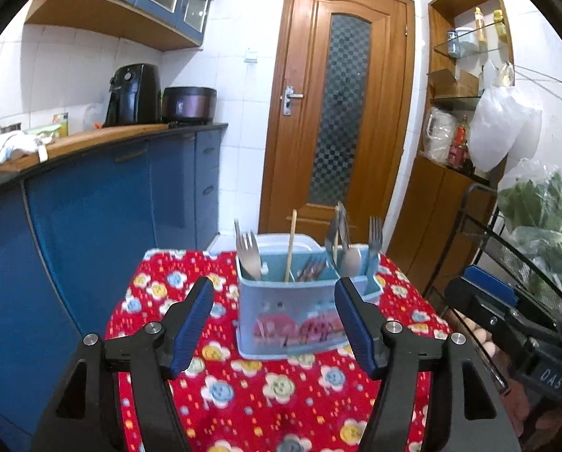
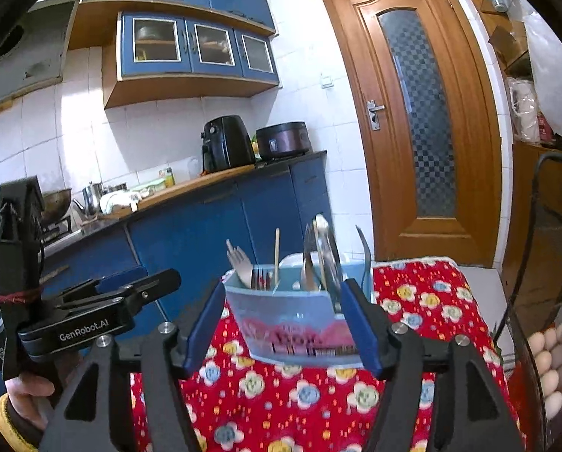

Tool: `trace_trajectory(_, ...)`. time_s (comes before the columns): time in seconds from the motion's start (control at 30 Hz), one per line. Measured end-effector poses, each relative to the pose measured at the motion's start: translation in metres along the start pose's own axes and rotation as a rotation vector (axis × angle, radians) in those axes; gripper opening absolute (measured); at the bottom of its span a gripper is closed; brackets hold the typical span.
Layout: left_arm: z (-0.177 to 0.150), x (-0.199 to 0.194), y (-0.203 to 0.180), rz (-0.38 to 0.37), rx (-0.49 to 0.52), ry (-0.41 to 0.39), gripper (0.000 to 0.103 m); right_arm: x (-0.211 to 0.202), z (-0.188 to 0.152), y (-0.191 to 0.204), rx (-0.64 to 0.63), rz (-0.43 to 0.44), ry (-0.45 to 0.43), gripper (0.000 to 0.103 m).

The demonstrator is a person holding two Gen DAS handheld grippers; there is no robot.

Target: Organize utensils

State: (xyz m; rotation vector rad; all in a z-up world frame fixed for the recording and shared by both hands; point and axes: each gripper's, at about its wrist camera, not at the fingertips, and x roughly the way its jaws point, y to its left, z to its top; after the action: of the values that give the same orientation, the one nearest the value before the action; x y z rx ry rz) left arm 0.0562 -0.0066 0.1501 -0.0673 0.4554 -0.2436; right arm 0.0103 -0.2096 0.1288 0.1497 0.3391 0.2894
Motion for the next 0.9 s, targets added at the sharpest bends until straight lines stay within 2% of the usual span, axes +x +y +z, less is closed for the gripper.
trace_trajectory(0.37, -0.049, 0.0, -0.01, 0.045, -0.009, 0.002, 0.068, -0.006, -0.041, -0.006, 0.021, -0.046, 0.036, 0.071)
trace_trajectory(0.5, -0.06, 0.006, -0.011, 0.071, -0.001, -0.002, 0.068, -0.002, -0.054, -0.008, 0.02, -0.057, 0.041, 0.071)
trace_trajectory(0.9, -0.085, 0.033, -0.01, 0.09, -0.008, 0.033, 0.068, 0.017, -0.084, -0.024, 0.055, -0.098, 0.096, 0.071)
